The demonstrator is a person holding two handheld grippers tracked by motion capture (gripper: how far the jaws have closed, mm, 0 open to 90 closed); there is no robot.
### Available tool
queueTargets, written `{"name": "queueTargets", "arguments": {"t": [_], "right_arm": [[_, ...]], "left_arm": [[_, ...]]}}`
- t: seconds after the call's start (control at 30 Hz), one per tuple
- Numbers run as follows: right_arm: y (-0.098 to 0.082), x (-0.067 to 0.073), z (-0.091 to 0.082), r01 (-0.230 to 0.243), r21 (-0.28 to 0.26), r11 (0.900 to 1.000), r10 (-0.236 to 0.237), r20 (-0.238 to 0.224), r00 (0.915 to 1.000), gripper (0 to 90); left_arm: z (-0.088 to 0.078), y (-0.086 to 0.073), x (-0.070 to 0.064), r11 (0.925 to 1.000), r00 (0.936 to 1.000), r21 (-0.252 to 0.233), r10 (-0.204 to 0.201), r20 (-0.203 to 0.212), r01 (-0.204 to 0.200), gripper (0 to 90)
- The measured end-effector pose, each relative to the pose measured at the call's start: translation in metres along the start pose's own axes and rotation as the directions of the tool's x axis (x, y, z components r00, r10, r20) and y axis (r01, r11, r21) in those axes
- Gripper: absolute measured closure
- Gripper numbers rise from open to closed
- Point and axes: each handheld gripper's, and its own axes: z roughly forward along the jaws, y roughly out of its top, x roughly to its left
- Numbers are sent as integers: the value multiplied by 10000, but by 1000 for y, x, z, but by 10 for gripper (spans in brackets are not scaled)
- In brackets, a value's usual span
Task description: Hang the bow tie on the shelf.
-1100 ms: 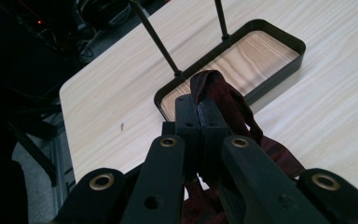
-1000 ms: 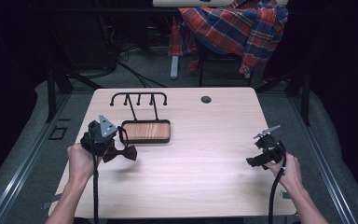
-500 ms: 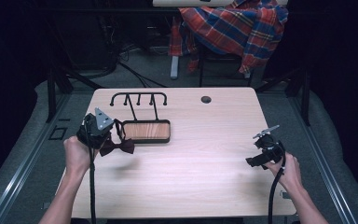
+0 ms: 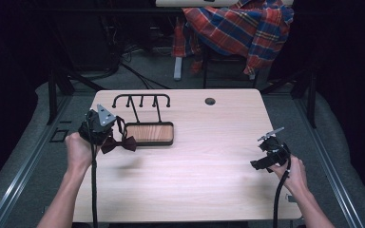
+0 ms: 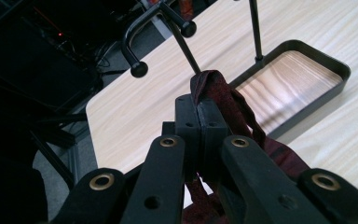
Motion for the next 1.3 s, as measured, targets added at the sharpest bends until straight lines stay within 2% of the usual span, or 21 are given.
{"name": "queueTargets", "arguments": {"t": [0.47,0.57,0.73,1.3], "right_arm": [[1,0,0,89,56,9999,-89,-3,10000,98],[1,0,-1,87,86,9999,-87,-9,10000,98],[1,1,-1,93,57,9999,-93,-31,10000,98],[1,0,0,89,96,9999,-89,-50,9999,98]], "left_arm": [[4,10,9,10000,9999,13,97,-105,-97,895],[2,14,13,9998,10000,-206,-24,-24,24,894],[1,19,15,9997,9999,-252,60,-82,-62,894],[7,30,23,9995,9989,-24,310,-342,-311,895]]}}
